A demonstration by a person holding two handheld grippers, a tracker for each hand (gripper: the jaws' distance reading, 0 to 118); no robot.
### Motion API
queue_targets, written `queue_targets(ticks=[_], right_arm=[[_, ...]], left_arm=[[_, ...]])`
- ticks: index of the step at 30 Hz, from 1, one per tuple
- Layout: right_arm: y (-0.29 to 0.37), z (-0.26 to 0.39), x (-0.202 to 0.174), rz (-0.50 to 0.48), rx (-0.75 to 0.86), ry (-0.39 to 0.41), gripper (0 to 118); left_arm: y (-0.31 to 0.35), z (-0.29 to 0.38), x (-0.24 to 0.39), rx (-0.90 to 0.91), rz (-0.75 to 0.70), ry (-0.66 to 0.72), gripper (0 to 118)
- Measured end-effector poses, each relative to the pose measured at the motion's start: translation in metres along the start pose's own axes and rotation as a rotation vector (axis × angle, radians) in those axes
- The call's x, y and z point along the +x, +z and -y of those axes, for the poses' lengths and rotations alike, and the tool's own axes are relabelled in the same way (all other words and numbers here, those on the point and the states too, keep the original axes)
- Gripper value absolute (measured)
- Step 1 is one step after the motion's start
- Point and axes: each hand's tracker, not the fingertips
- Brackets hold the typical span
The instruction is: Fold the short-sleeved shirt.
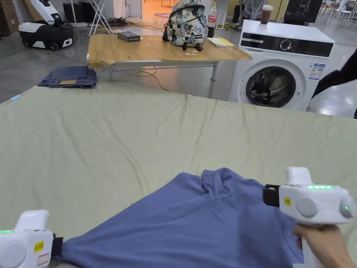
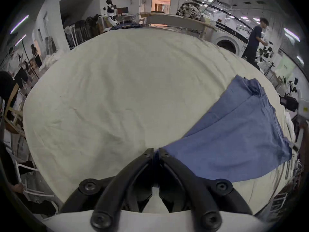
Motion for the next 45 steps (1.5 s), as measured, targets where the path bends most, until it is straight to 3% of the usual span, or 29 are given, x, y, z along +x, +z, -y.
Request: queue_targets(ticks=[6,15,18,20,23,24,27,33,40,45], right_arm=[[-0.060,-0.036,0.007,-0.052,-0.106,0.074,95],[-0.121,-0.034,0.001,-0.128,-0.184,0.063,94],[-0.130,-0.033,-0.004,-0.139,-0.223,0.055,87],[-0.127,-0.034,-0.010,-0.135,-0.201,0.054,66],[-0.125,-0.037,-0.024,-0.154,-0.163,0.090,6],[-0.127,-0.036,-0.032,-0.189,-0.163,0.113,2],[-0.120,-0.033,-0.049,-0.089,-0.134,0.208,1],[-0.066,-0.038,-0.033,-0.029,0.010,0.100,1],[0.033,-0.048,-0.006,0.062,0.184,0.084,1],[0.105,-0.062,0.030,0.130,0.298,0.003,1]], left_arm=[[-0.006,-0.006,-0.002,0.000,-0.015,0.009,0],[-0.004,-0.004,0.001,0.000,-0.030,0.009,0],[-0.005,-0.001,0.006,-0.005,-0.043,0.003,0],[-0.004,-0.002,0.006,-0.009,-0.045,0.001,0],[-0.003,-0.001,0.006,-0.007,-0.050,0.000,0],[-0.004,0.000,0.004,-0.008,-0.051,0.000,0],[-0.003,0.000,0.003,-0.003,-0.051,0.006,0],[0.006,-0.007,0.001,0.033,-0.037,0.010,0],[0.044,-0.040,0.010,0.174,0.027,-0.024,0],[0.083,-0.088,0.027,0.310,0.098,-0.035,0]])
